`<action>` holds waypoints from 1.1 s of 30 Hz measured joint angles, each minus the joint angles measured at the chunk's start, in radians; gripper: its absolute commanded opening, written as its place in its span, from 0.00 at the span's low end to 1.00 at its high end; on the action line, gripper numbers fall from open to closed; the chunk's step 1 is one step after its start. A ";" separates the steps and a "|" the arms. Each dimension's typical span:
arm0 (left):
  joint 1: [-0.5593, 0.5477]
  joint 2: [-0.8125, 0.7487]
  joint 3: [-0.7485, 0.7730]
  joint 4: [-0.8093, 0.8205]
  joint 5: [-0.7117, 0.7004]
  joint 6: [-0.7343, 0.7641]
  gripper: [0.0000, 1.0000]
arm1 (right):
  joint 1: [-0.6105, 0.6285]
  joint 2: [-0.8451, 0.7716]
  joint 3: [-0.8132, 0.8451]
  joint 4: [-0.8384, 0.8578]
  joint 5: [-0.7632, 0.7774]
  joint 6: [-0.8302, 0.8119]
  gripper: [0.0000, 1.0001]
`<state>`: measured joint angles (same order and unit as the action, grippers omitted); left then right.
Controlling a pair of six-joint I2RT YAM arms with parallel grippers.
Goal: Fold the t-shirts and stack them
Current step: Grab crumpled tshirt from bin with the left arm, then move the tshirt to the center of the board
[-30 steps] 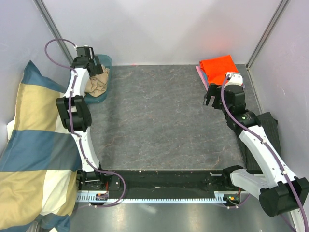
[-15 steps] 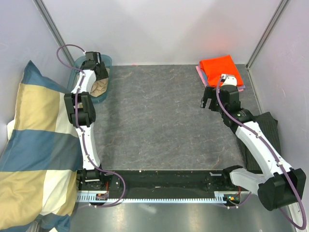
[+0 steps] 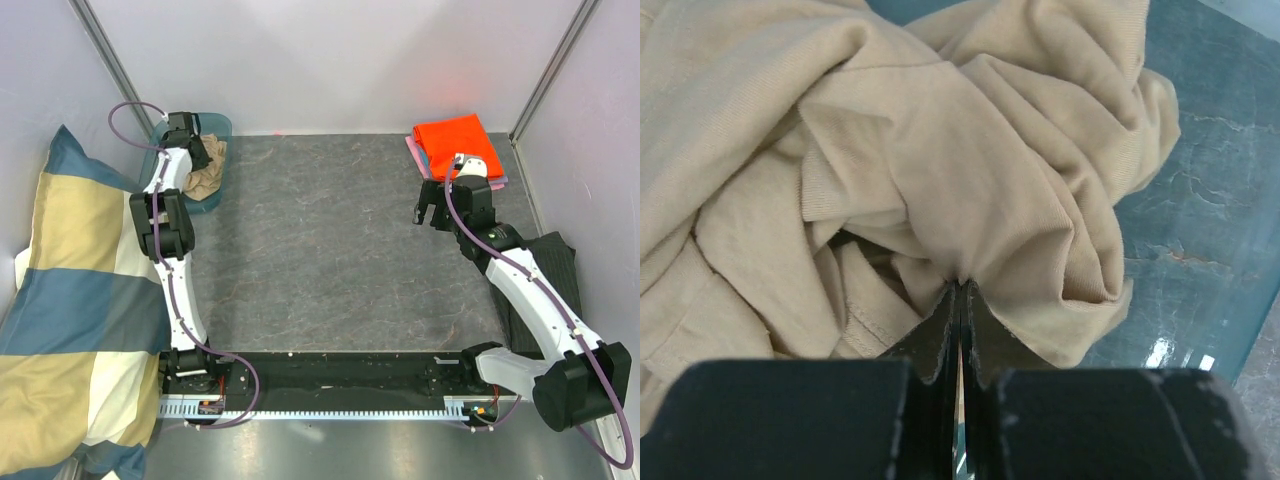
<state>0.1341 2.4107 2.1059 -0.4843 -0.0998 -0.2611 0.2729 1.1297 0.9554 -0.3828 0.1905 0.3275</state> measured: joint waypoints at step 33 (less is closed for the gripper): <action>-0.595 -0.740 -0.029 -0.092 0.312 -0.120 0.02 | 0.011 -0.085 -0.043 -0.003 -0.053 0.036 0.98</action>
<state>-0.4614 1.6707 2.0773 -0.5758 0.2123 -0.3809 0.2844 1.0451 0.9127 -0.3859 0.1371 0.3637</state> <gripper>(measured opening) 0.026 0.982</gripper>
